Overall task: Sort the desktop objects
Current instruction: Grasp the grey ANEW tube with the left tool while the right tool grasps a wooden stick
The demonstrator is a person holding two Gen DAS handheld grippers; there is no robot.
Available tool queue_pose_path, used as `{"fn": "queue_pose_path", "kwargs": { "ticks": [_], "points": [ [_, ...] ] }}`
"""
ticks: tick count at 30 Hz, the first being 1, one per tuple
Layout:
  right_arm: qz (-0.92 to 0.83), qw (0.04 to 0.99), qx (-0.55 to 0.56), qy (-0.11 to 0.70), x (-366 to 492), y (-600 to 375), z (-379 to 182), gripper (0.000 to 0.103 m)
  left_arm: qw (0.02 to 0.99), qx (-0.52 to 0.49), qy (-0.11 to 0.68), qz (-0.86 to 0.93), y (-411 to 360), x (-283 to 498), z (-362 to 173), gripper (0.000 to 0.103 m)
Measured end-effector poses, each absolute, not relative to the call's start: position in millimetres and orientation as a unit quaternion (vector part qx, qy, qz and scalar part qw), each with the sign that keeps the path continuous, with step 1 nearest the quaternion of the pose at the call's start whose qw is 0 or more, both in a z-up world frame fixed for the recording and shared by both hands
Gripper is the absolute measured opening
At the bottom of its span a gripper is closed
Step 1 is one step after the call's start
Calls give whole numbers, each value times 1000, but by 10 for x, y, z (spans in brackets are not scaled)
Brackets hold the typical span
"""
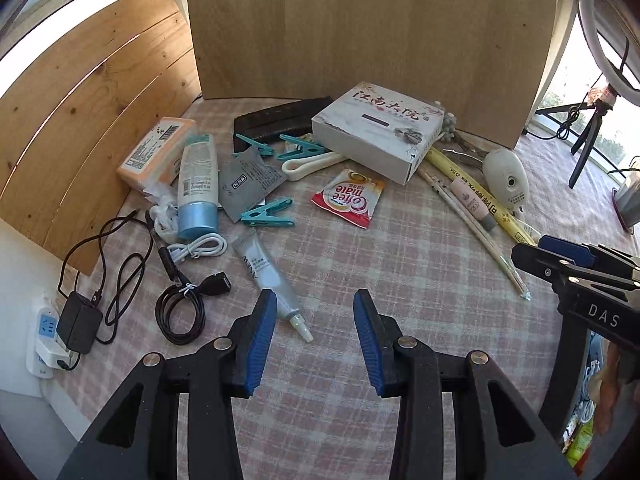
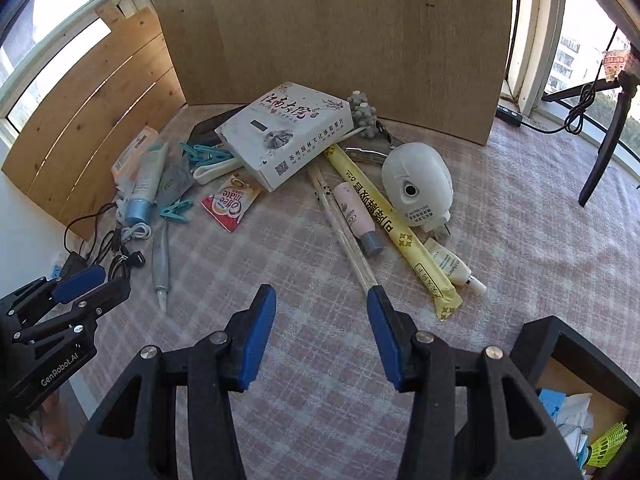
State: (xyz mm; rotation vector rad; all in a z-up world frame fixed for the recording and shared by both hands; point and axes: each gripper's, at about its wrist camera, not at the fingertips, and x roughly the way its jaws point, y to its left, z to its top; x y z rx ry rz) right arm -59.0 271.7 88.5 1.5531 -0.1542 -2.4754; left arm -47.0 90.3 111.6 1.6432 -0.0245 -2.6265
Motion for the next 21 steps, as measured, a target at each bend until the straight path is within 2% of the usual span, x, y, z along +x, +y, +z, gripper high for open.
{"fn": "queue_pose_path", "kwargs": {
  "ticks": [6,11,21],
  "points": [
    [-829,104,547,-57,-686,2800,720,47,31,568,39,-821,647,-624,828,37],
    [-810,107,572,-71,-801,2899,534,41,28,595,88,-798,500,-733,622,37],
    [-795,100,595,-61,-1148,2833,246,35,31,618,113,-777,475,-909,397,37]
  ]
}}
